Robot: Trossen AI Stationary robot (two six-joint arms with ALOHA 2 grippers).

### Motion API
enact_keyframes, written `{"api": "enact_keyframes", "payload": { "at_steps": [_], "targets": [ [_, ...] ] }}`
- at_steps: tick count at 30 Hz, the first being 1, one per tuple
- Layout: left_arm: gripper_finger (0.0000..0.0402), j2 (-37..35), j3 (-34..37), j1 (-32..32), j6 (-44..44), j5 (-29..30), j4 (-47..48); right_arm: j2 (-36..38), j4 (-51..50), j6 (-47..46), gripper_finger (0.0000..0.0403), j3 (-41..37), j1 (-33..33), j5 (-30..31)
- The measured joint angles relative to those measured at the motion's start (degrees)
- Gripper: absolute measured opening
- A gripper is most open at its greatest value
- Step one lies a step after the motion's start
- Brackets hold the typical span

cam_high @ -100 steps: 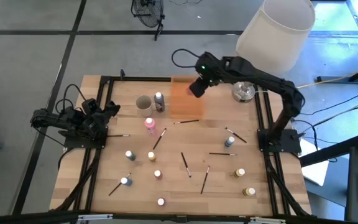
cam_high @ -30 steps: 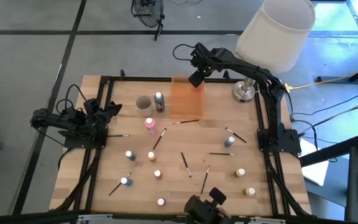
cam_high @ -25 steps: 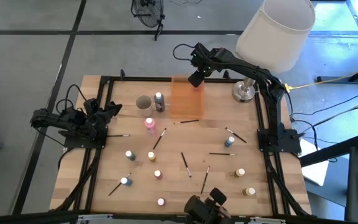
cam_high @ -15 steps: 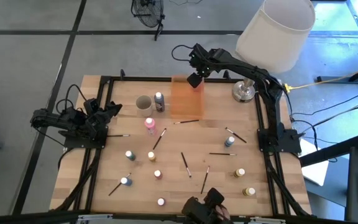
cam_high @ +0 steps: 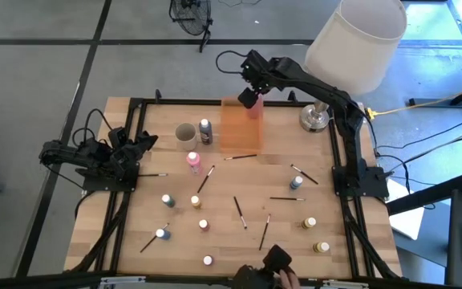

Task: Pick & Place Paint Supplies
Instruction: Put the black paint brush into the white cup

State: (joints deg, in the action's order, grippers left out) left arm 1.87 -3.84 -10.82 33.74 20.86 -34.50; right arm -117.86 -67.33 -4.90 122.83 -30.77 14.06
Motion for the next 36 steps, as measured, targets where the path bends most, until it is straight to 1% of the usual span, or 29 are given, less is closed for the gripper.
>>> {"api": "enact_keyframes", "payload": {
  "at_steps": [3, 6, 8, 10, 12, 17, 20, 22, 27, 31, 36],
  "targets": [
    [0.0210, 0.00, 0.00, 0.01, 0.00, -0.08, 0.01, 0.14, -2.94, -0.52, 0.0256, 3.91, 1.10, 2.93],
    [0.0210, 0.00, 0.00, 0.00, 0.02, -1.08, 0.00, 0.09, -6.43, -1.16, 0.0256, 8.97, 2.40, 2.15],
    [0.0210, 0.00, 0.00, 0.00, 0.04, -3.09, 0.01, 0.20, -8.71, -2.17, 0.0256, 12.22, 3.50, -0.10],
    [0.0210, 0.00, 0.00, 0.00, 0.05, -5.26, 0.00, 1.90, -8.30, -3.62, 0.0255, 11.02, 4.73, -4.65],
    [0.0210, 0.00, 0.00, 0.01, 0.54, -6.44, -0.03, 3.40, -8.94, -5.23, 0.0253, 10.57, 5.84, -11.37],
    [0.0210, 0.00, 0.00, 0.01, 1.44, -6.66, 0.00, 5.40, -10.75, -7.25, 0.0252, 10.70, 9.16, -28.01],
    [0.0210, 0.00, 0.00, 0.00, 1.50, -6.77, 0.01, 5.48, -13.51, -6.72, 0.0252, 10.68, 12.41, -34.90],
    [0.0210, 0.00, 0.00, 0.01, 1.51, -7.33, 0.00, 5.49, -16.54, -6.62, 0.0252, 10.68, 14.87, -37.16],
    [0.0210, 0.00, 0.00, 0.01, 1.51, -8.57, 0.02, 5.07, -21.31, -9.83, 0.0252, 10.66, 21.54, -32.84],
    [0.0210, 0.00, 0.00, 0.00, 1.54, -10.80, 0.26, 5.07, -22.09, -14.49, 0.0252, 10.66, 26.75, -26.48],
    [0.0210, 0.00, 0.00, -0.01, 3.05, -13.62, 0.57, 5.07, -21.79, -19.97, 0.0252, 10.66, 32.49, -22.25]
  ]
}}
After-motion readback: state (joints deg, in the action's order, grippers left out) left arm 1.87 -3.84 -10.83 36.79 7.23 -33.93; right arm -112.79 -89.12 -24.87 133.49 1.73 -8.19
